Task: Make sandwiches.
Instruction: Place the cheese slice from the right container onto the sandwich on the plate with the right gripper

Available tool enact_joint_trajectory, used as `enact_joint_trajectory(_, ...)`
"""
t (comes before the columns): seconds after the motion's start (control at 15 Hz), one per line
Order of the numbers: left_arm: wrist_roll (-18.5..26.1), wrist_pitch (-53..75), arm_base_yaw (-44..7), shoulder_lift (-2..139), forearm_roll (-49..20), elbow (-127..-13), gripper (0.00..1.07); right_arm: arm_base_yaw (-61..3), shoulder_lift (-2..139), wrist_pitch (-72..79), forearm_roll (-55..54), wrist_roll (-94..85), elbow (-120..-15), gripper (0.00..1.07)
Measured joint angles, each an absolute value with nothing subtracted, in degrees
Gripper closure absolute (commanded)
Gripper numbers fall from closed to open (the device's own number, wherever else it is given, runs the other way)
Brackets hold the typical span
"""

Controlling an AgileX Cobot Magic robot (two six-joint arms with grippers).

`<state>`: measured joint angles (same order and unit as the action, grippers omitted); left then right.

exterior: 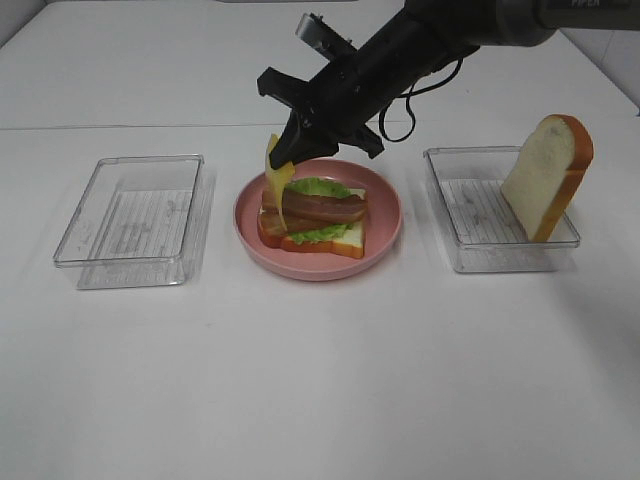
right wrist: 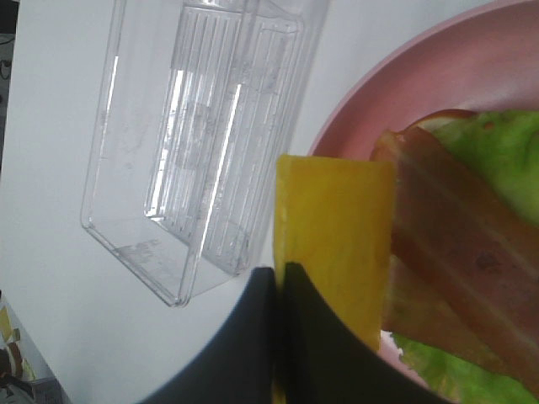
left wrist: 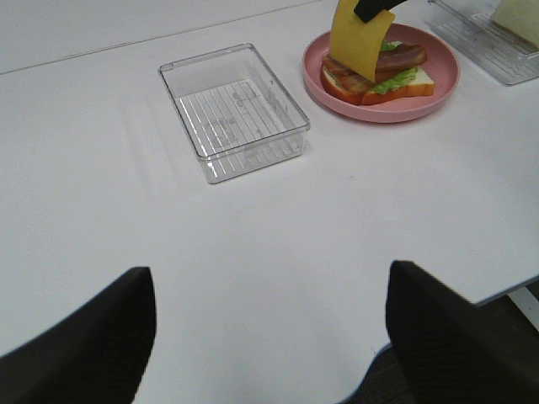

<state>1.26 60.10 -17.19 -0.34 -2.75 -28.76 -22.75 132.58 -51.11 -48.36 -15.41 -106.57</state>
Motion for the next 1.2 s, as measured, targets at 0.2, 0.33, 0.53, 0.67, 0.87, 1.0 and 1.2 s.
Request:
enact_joint_trajectory(0.2, 1.3, 60.1, -17.2, -0.3, -2.8, -28.8, 0.34, -22.7, 133.3, -49.7, -44.1, -13.9, -106.5, 1.07)
enact_joint_trajectory(0.33, 1.3, 60.1, -17.2, -0.3, -2.8, -28.8, 0.34, -22.7, 133.3, -49.3, -35.8, -9.0, -106.5, 1.07)
enact_joint_trajectory(0.53, 1.3, 60.1, -17.2, -0.3, -2.8, -28.8, 0.34, -22.7, 133.3, -49.3, -26.9, -3.4, -106.5, 1.07)
enact_joint_trajectory(0.67, 1.3, 60.1, -17.2, -0.3, -2.8, -28.8, 0.34, -22.7, 133.3, -49.3, -23.9, -1.5, -106.5, 1.06)
enact_joint_trajectory(0.87, 1.3, 60.1, -17.2, -0.3, -2.8, -28.8, 0.34, -22.7, 133.3, -49.2, -23.1, -1.0, -106.5, 0.68)
enact_joint_trajectory(1.0, 1.3, 60.1, -17.2, -0.3, -2.8, -28.8, 0.34, -22.7, 133.3, -49.2, -23.1, -0.8, -106.5, 0.38)
enact_joint_trajectory(1.2, 1.3, 60.1, -17.2, -0.3, -2.8, -28.8, 0.34, -22.7, 132.9, -49.2, -23.1, -0.5, -106.5, 0.28)
